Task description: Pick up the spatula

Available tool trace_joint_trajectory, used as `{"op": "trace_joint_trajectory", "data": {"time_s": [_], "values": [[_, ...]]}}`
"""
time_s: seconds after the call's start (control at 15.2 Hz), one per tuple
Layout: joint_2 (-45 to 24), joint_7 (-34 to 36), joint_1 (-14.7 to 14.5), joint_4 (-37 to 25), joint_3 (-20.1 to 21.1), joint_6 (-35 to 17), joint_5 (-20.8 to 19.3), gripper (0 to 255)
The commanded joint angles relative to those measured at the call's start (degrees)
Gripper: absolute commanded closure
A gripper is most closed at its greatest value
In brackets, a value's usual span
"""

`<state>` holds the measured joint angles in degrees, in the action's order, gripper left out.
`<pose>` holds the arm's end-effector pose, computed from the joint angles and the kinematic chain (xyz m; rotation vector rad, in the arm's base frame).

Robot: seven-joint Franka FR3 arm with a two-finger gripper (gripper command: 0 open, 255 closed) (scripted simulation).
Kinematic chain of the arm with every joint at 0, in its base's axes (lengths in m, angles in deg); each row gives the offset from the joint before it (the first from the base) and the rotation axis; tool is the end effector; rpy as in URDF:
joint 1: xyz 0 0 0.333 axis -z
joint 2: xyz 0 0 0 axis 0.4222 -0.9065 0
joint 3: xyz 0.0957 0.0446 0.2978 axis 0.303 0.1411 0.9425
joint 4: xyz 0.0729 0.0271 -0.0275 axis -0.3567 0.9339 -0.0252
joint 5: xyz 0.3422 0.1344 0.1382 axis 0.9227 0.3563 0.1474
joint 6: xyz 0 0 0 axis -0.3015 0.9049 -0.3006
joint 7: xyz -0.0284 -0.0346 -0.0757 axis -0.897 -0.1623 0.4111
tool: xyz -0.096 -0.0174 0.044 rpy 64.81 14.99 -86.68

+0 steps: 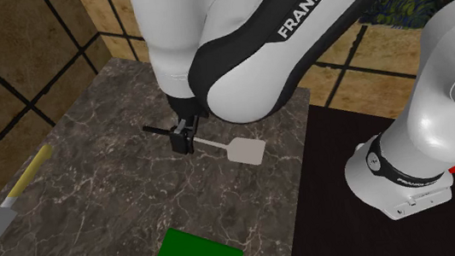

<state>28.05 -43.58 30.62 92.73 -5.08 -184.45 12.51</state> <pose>0.3981 -0.1035 0.2825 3.0673 -0.6103 0.1003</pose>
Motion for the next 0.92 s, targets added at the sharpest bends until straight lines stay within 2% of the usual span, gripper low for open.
{"op": "trace_joint_trajectory", "data": {"time_s": [0.0,0.2,0.26,0.86], "values": [[-1.78,-0.3,-0.07,0.24,-0.15,-2.07,0.34,0],[-3.16,-0.51,-0.16,0.41,-0.2,-3.61,0.64,0],[-3.09,-0.44,-0.18,0.46,-0.17,-3.6,0.62,255],[-3.16,-0.52,-0.16,0.41,-0.2,-3.61,0.65,255]]}}
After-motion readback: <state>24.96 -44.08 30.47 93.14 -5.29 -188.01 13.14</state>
